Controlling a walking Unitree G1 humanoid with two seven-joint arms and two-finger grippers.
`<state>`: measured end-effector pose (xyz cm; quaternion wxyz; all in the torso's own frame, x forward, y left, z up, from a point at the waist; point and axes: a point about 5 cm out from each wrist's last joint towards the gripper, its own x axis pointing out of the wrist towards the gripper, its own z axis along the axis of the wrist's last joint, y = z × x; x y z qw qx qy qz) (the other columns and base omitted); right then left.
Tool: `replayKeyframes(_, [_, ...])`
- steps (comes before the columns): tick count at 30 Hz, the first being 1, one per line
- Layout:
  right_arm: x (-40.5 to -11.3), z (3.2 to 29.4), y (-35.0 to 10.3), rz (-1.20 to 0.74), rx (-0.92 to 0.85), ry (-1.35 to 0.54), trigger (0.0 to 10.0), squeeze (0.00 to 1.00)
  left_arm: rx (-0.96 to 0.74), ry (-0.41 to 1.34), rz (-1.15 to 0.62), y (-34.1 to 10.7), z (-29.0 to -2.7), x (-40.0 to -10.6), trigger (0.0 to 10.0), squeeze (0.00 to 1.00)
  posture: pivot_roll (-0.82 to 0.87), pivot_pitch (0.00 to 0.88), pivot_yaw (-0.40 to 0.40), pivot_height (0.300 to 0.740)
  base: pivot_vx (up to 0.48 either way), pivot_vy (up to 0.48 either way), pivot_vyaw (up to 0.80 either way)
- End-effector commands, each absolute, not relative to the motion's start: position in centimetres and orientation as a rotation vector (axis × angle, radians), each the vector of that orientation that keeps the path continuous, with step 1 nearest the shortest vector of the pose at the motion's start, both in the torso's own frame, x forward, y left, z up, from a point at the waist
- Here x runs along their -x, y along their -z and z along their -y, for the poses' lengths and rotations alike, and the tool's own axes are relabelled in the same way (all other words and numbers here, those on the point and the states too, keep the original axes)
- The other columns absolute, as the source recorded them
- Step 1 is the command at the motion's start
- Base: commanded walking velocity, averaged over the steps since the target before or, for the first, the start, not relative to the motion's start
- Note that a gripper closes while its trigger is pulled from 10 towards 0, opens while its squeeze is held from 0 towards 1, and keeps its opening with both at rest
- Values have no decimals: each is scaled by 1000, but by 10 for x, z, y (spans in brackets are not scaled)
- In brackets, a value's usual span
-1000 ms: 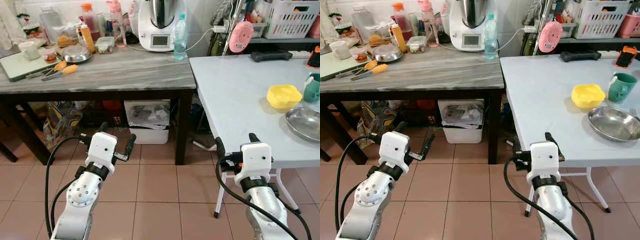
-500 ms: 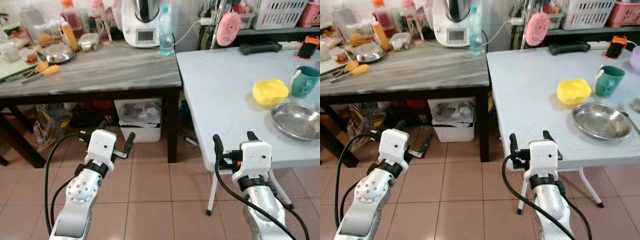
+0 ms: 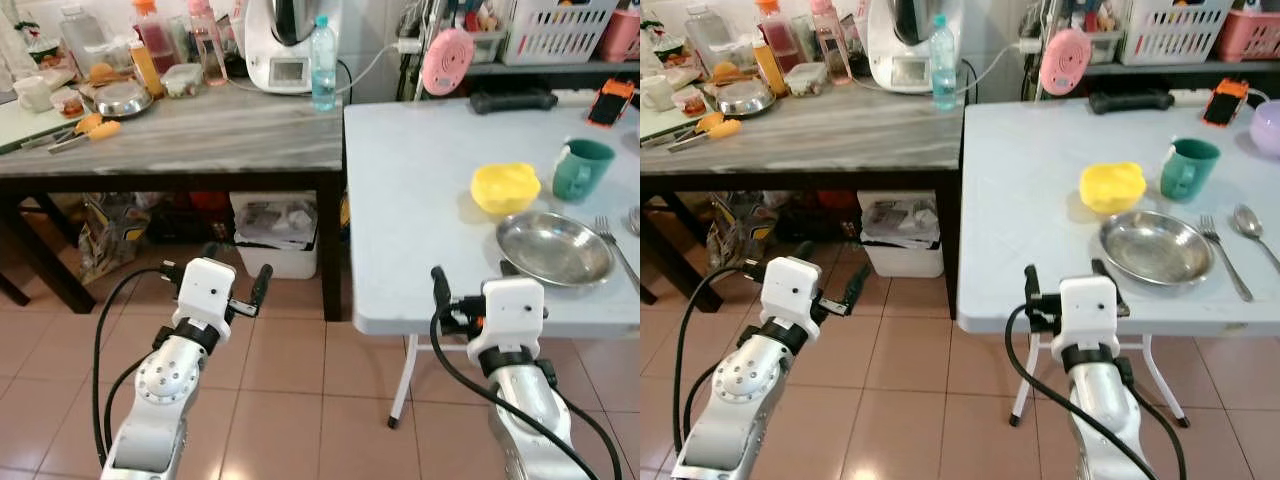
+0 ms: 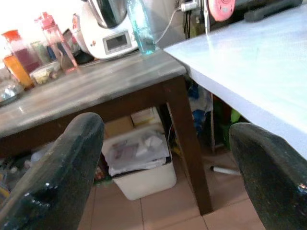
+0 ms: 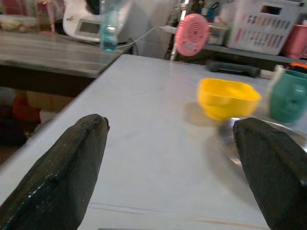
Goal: Setting the table
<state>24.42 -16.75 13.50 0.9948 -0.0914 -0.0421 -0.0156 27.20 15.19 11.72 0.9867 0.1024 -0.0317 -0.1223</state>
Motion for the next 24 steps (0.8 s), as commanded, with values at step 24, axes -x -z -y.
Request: replayKeyframes(24, [-248, 174, -135, 64, 125, 107, 10000, 0, -166, 278, 87, -120, -142, -277, 10000, 0, -101, 23, 80, 740, 0, -347, 0])
